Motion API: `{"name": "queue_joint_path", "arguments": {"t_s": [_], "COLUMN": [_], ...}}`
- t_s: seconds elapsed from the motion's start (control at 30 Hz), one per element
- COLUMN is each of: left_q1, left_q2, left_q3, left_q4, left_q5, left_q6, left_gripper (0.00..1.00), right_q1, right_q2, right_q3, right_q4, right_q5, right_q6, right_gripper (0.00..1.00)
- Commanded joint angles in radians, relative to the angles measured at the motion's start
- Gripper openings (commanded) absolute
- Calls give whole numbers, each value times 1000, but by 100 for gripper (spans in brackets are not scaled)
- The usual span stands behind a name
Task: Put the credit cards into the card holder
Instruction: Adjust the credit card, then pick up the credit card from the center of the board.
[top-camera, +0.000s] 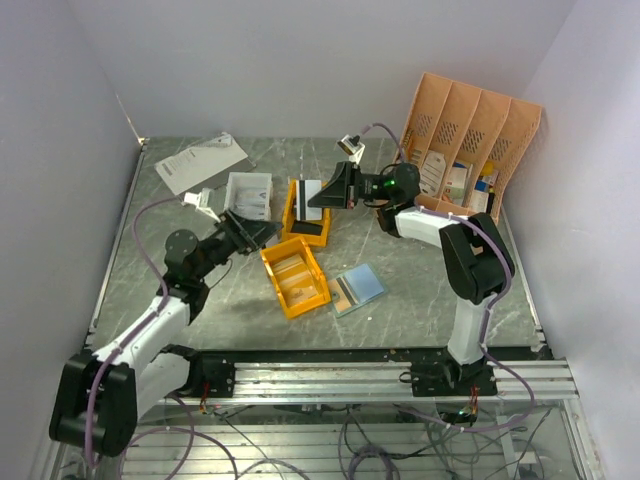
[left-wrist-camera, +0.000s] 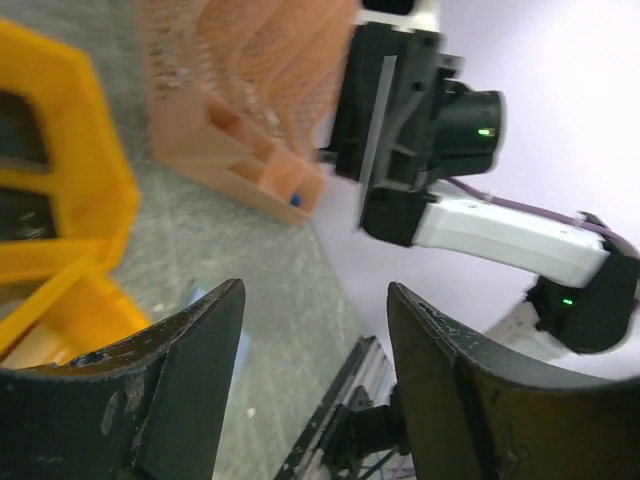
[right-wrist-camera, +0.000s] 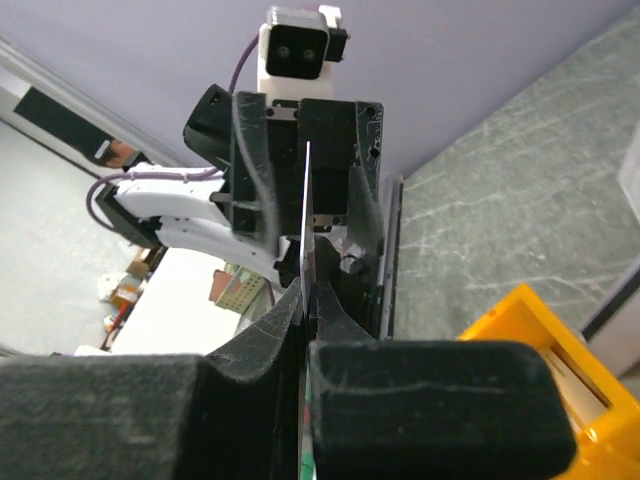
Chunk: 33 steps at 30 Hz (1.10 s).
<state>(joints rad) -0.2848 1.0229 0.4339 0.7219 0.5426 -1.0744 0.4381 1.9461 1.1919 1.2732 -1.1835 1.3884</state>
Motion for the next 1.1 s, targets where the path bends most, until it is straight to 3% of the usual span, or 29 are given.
{"name": "queue_joint_path", "arguments": {"t_s": [0.0,0.13,0.5,0.73,1.07], "left_q1": [123,252,319,328,328], "left_q2": [-39,32,380,628,874], "left_q3": [-162,-268,-178,-149,-117], "left_q4": [-54,94,187,444,669], "left_q5": [-46,16,10,104,132], "left_q6": [58,37,174,137,84], "left_gripper": [70,72,69,68,63], "right_q1": [-36,-52,-66,-73,-82], "right_q2": [-37,-64,-116,-119,-115], "right_q3": [-51,-72,-63,-58,-64], "right_q4": [-73,-201,-443,-465,-428], "right_q5": [-23,-37,-44,-45,-50], "right_q6": [-116,-230,-436,-454,-424], "right_gripper": [0,0,0,0,0]}}
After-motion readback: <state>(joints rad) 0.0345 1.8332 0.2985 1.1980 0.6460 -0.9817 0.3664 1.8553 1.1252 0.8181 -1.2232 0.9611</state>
